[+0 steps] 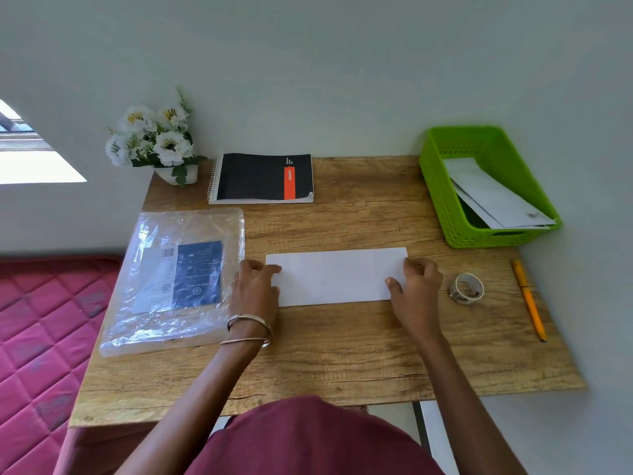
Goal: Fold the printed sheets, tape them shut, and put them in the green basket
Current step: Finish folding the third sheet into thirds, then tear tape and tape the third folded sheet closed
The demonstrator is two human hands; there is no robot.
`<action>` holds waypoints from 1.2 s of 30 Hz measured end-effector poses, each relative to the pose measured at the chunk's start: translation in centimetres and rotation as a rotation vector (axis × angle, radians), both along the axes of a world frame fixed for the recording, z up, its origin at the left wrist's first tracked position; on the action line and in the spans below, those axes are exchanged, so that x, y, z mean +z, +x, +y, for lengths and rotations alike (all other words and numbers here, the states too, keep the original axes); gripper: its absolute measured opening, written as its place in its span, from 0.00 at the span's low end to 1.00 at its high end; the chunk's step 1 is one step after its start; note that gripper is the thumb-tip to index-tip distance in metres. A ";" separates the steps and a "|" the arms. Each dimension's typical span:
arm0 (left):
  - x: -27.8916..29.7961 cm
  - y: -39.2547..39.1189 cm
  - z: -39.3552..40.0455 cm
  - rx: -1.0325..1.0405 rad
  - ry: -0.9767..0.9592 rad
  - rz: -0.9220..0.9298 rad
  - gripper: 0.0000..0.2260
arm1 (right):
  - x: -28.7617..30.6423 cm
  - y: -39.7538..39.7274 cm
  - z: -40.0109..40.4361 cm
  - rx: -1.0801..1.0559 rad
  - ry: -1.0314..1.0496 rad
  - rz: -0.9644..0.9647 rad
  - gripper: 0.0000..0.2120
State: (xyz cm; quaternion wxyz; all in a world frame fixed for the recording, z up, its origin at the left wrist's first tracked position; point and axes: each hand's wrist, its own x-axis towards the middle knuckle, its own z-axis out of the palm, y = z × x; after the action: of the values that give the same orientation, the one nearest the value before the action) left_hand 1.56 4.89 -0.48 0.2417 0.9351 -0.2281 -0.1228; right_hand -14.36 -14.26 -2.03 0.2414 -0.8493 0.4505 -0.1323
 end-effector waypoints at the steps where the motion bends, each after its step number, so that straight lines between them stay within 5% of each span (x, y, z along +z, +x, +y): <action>1: -0.2 -0.1 0.0 -0.013 0.016 -0.012 0.17 | -0.4 -0.1 0.2 0.013 -0.031 0.020 0.21; 10: -0.3 -1.4 -1.1 -0.051 0.208 -0.126 0.18 | -0.6 -1.5 0.7 0.049 -0.035 -0.121 0.18; 16: 0.5 -3.2 -3.1 -0.253 0.103 -0.085 0.17 | 1.7 -5.7 -1.0 -0.112 -0.194 -0.368 0.10; 25: 1.1 -6.6 -6.7 -0.493 -0.047 -0.067 0.13 | 1.2 -10.7 -5.6 -0.119 -0.166 0.051 0.11; 29: 1.4 -7.7 -7.8 -0.565 -0.156 0.076 0.11 | 0.6 -10.3 -5.3 -0.106 -0.113 -0.106 0.10; 36: 2.9 -9.3 -8.5 -0.399 -0.440 0.681 0.07 | 1.1 -7.8 -1.0 0.042 0.343 -0.712 0.21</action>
State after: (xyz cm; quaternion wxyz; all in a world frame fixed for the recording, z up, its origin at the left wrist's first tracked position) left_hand -7.71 -3.58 2.37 0.4675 0.7056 -0.3319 -0.4163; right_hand -22.17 -15.27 -0.91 0.5237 -0.7066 0.3367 -0.3363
